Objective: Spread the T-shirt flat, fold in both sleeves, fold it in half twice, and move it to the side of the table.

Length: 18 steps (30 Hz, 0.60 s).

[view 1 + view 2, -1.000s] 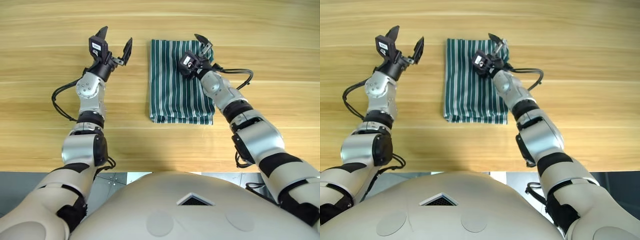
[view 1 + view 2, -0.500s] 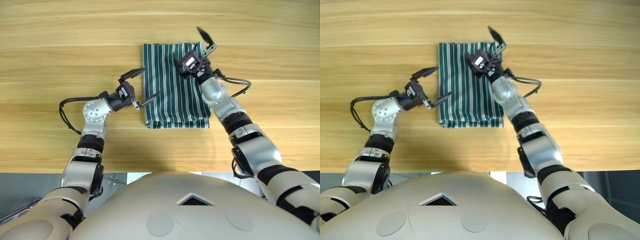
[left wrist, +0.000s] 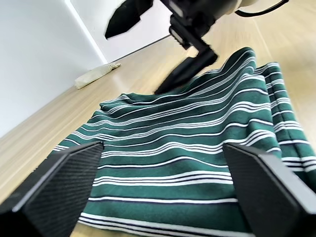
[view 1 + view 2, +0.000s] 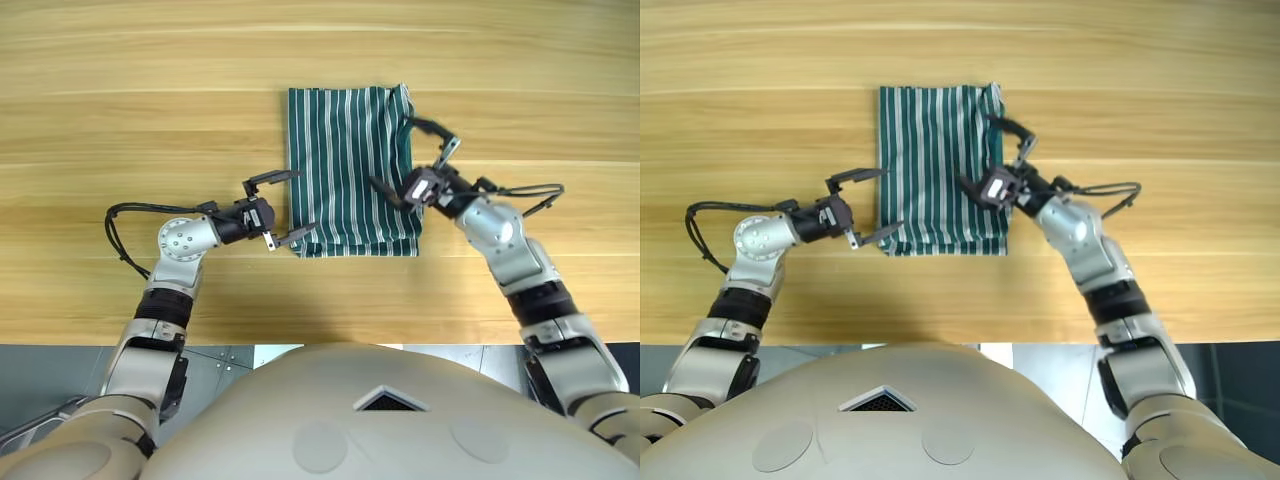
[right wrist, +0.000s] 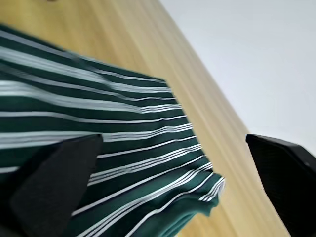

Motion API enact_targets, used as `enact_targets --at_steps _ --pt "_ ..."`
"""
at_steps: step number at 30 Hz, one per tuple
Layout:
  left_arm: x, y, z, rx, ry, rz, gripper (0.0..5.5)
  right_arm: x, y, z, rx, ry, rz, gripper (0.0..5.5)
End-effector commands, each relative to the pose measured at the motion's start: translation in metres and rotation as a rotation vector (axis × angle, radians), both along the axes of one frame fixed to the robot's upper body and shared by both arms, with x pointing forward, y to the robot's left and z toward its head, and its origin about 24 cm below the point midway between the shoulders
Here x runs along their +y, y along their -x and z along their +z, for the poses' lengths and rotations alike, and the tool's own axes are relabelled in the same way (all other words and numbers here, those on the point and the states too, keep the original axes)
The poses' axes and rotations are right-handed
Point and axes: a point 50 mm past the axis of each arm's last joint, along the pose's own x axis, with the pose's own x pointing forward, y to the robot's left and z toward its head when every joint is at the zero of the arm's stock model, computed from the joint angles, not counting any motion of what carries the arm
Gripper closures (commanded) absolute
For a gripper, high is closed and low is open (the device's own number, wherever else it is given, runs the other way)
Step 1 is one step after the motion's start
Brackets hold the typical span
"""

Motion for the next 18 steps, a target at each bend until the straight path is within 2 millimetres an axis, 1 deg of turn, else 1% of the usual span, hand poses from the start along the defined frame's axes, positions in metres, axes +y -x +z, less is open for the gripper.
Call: enact_targets --at_steps 1,6,9,12,14,16,18 --pt "0.002 0.002 -0.005 0.005 -0.048 0.005 1.02 -0.015 0.024 -0.008 0.122 0.086 0.082 0.12" --pt "0.005 0.004 -0.013 0.02 -0.094 0.013 1.02 -0.032 0.031 -0.018 0.182 0.178 0.053 0.12" --pt "0.009 0.012 -0.022 0.053 -0.142 -0.011 1.02 -0.041 0.037 -0.016 0.199 0.19 0.057 0.12" --pt "0.014 0.026 -0.035 0.104 -0.209 -0.056 1.02 -0.042 0.037 -0.012 0.201 0.179 0.072 0.12" --pt "0.016 0.041 -0.042 0.131 -0.253 -0.112 1.02 -0.04 0.039 -0.011 0.209 0.169 0.088 0.12" --pt "0.017 0.054 -0.044 0.143 -0.273 -0.16 1.02 -0.037 0.044 -0.013 0.233 0.169 0.116 0.12" --pt "0.019 0.061 -0.042 0.136 -0.28 -0.187 1.02 -0.033 0.053 -0.019 0.268 0.184 0.155 0.12"
